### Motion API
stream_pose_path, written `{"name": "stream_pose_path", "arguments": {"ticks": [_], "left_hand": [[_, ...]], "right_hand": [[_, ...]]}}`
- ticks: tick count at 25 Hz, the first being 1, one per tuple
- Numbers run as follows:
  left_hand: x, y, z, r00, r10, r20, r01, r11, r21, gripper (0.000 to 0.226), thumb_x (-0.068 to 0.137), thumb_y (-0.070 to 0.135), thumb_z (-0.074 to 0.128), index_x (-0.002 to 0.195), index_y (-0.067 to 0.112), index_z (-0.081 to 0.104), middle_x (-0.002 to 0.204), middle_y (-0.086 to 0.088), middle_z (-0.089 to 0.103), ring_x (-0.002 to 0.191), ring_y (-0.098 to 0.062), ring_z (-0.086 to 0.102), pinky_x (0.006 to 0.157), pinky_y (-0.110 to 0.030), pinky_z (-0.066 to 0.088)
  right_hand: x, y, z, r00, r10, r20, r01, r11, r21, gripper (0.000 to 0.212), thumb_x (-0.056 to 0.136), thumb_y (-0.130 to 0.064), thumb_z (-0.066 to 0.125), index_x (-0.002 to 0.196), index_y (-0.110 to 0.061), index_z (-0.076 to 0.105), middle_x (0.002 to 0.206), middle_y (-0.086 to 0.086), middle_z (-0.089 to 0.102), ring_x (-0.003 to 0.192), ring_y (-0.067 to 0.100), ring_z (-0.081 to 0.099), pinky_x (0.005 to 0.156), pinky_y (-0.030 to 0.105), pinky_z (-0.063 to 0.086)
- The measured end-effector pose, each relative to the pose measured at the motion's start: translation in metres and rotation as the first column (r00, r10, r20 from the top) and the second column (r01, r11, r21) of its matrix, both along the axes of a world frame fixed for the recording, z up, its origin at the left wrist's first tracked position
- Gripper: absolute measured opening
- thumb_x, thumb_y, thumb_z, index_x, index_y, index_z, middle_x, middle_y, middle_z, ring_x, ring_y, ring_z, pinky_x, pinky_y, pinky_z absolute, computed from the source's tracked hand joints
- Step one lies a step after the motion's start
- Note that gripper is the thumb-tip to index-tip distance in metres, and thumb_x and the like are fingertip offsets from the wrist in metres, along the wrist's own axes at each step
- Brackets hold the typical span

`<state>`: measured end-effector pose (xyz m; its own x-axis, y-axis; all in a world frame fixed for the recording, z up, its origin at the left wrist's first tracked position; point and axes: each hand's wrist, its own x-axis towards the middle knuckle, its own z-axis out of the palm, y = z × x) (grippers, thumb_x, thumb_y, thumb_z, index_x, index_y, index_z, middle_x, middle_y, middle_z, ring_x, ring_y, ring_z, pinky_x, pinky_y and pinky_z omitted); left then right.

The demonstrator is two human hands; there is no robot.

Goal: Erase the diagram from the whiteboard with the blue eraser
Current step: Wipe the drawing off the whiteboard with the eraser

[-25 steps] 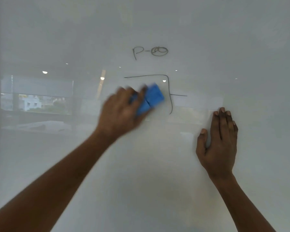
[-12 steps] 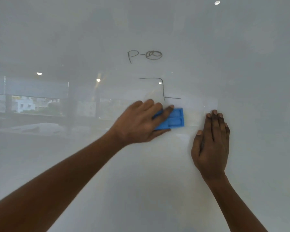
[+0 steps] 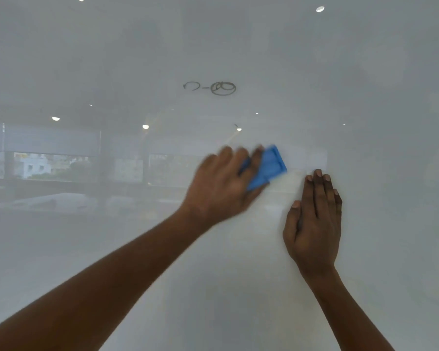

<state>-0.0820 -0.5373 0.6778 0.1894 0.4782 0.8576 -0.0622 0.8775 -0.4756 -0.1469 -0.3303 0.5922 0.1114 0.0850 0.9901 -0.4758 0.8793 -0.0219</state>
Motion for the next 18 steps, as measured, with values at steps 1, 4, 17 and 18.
{"name": "stream_pose_path", "arguments": {"ticks": [1,4,17,18], "left_hand": [[0.000,0.003,-0.007,0.999,0.018,0.028,-0.015,0.996,-0.091,0.061,0.099,0.048,0.076,0.136,-0.001,0.075,0.099,-0.016,0.074,0.075,-0.035,0.067,0.055,-0.038,0.055],[0.007,-0.021,0.022,0.999,0.032,-0.003,-0.032,0.999,-0.028,0.059,0.102,0.048,0.072,0.136,0.001,0.076,0.101,-0.018,0.075,0.076,-0.038,0.070,0.053,-0.039,0.055],[-0.002,0.033,0.015,0.998,-0.035,0.052,0.026,0.988,0.154,0.062,0.100,0.048,0.076,0.138,-0.001,0.074,0.102,-0.020,0.073,0.080,-0.036,0.069,0.054,-0.039,0.056],[-0.003,0.033,0.013,0.997,-0.038,0.065,0.033,0.996,0.085,0.062,0.100,0.049,0.076,0.137,-0.001,0.075,0.100,-0.018,0.073,0.078,-0.034,0.069,0.054,-0.039,0.055]], "right_hand": [[0.001,0.001,0.000,1.000,0.010,0.002,-0.010,1.000,0.003,0.052,0.102,-0.012,0.043,0.152,0.002,0.042,0.160,0.018,0.041,0.153,0.031,0.033,0.124,0.052,0.031],[0.001,0.003,0.000,1.000,0.025,-0.001,-0.025,1.000,0.012,0.052,0.102,-0.011,0.043,0.152,0.002,0.042,0.160,0.018,0.041,0.154,0.031,0.033,0.124,0.052,0.031],[-0.002,0.001,-0.001,1.000,-0.001,0.004,0.001,1.000,0.001,0.052,0.103,-0.012,0.042,0.153,0.002,0.040,0.162,0.017,0.038,0.155,0.029,0.029,0.128,0.047,0.025],[-0.001,0.002,-0.001,1.000,0.006,0.016,-0.006,1.000,0.010,0.053,0.103,-0.012,0.043,0.154,0.001,0.039,0.162,0.017,0.038,0.156,0.028,0.029,0.128,0.046,0.024]]}}
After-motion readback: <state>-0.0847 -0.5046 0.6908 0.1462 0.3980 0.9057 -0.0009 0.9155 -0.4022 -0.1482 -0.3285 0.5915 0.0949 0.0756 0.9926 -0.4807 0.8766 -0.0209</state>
